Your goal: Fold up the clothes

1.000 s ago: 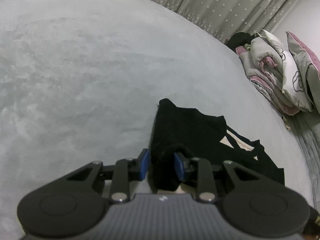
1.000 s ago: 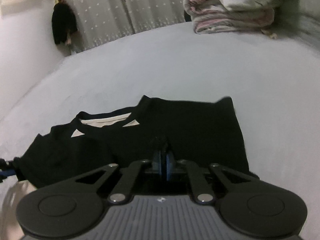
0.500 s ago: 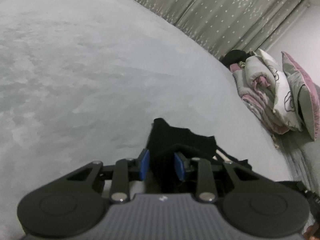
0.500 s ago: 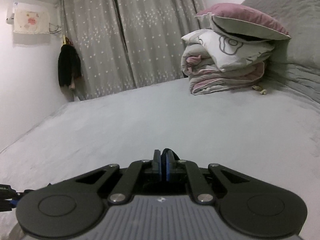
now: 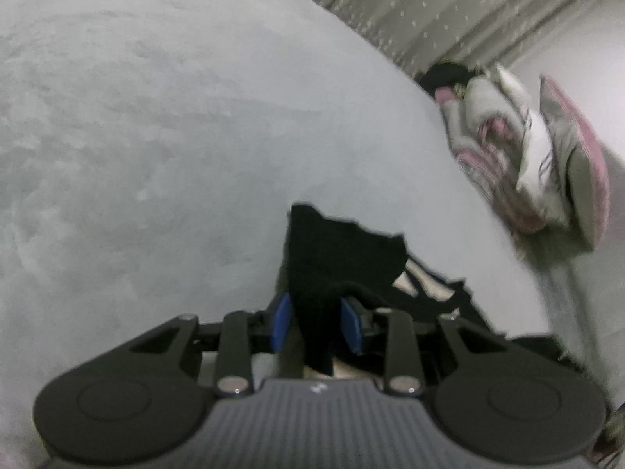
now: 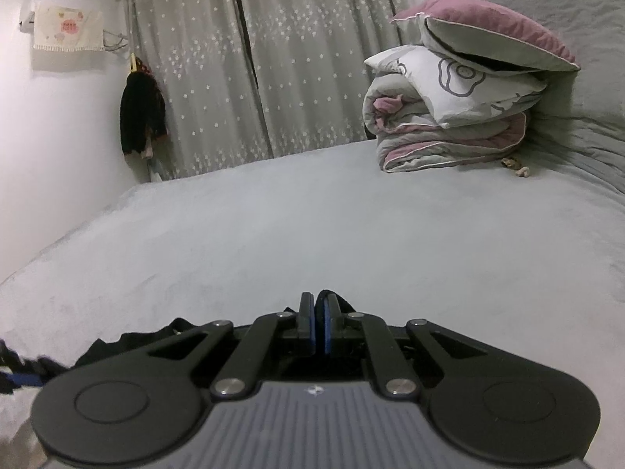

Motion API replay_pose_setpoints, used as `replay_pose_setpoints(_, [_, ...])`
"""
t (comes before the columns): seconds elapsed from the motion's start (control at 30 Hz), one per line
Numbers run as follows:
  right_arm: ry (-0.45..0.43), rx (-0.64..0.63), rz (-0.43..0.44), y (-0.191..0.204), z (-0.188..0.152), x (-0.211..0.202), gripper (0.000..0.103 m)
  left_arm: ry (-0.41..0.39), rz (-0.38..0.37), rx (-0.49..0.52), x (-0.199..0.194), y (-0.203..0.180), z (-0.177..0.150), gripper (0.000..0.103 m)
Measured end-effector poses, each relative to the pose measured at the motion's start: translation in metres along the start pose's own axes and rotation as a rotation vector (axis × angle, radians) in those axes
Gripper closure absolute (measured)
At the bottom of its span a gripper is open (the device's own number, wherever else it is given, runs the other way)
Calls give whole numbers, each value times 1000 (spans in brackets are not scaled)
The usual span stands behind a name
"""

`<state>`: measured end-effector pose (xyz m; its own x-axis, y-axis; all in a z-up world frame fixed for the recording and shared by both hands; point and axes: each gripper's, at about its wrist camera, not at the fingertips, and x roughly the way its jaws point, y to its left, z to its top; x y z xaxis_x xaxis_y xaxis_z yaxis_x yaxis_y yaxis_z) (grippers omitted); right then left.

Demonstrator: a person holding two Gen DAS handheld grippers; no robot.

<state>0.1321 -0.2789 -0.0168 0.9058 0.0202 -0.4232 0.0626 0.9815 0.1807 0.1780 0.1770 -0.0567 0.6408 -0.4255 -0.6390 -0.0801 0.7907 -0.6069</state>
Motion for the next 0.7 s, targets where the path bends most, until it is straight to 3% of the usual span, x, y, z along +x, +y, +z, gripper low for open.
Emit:
replay_pose_setpoints(0.07, [5,-2,1,1,-2,1,95,-28,-17,-25,-4,3,2,75])
replay_pose_setpoints(0.2, [1,-34,4,8,-4,0,95,-56,2,39,1,-12,-5,75])
replay_pose_setpoints(0.27, [-9,-56,0,11,-3,-2,95,-27,45,58,1,-13,-4,75])
replay_pose_setpoints(0.57, [-8,-50,-29,10,-3,1,95,2,74,47,-4,-1,0,68])
replay_pose_setpoints(0.7, [18,-50,-59,8,-4,5,95,112,161,103,6,2,-2,64])
